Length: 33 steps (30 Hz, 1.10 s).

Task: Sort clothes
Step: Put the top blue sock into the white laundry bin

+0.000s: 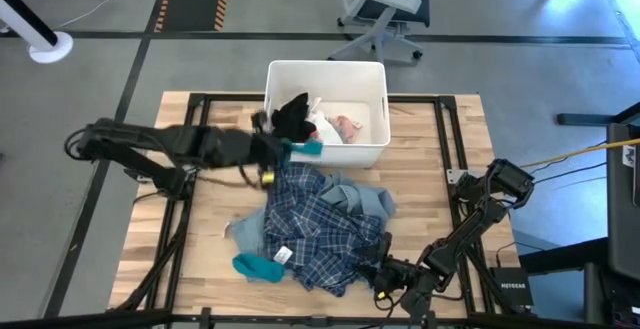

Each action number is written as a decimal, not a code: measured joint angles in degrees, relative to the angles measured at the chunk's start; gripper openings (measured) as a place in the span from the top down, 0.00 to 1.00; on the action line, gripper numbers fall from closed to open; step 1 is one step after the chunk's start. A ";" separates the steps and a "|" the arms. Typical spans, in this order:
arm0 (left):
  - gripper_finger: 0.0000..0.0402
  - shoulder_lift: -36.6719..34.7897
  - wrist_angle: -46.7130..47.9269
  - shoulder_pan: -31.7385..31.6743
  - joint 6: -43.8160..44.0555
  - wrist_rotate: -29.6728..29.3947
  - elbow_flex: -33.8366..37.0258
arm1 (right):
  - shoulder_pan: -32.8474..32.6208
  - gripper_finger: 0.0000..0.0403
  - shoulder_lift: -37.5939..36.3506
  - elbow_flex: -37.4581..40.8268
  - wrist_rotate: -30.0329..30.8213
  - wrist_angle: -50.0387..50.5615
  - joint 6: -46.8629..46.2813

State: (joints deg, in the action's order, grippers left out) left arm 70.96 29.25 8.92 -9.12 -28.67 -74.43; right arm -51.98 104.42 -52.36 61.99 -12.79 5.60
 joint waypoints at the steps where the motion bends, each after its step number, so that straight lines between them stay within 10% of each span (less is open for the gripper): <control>1: 0.98 -0.42 -0.76 -1.73 -0.56 -0.02 0.00 | 0.01 0.42 0.00 0.00 0.03 -0.39 0.10; 15: 0.96 -1.24 -2.96 -22.27 -1.58 0.09 -0.02 | 0.01 0.42 0.00 0.00 0.31 -0.34 0.64; 33: 0.96 2.77 -1.41 -29.57 5.68 1.18 0.00 | 0.01 0.42 0.00 0.02 -0.12 -0.23 0.66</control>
State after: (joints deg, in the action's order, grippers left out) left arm 73.73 27.85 -20.64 -3.44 -27.49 -74.43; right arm -51.96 104.42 -52.34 61.87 -13.02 6.26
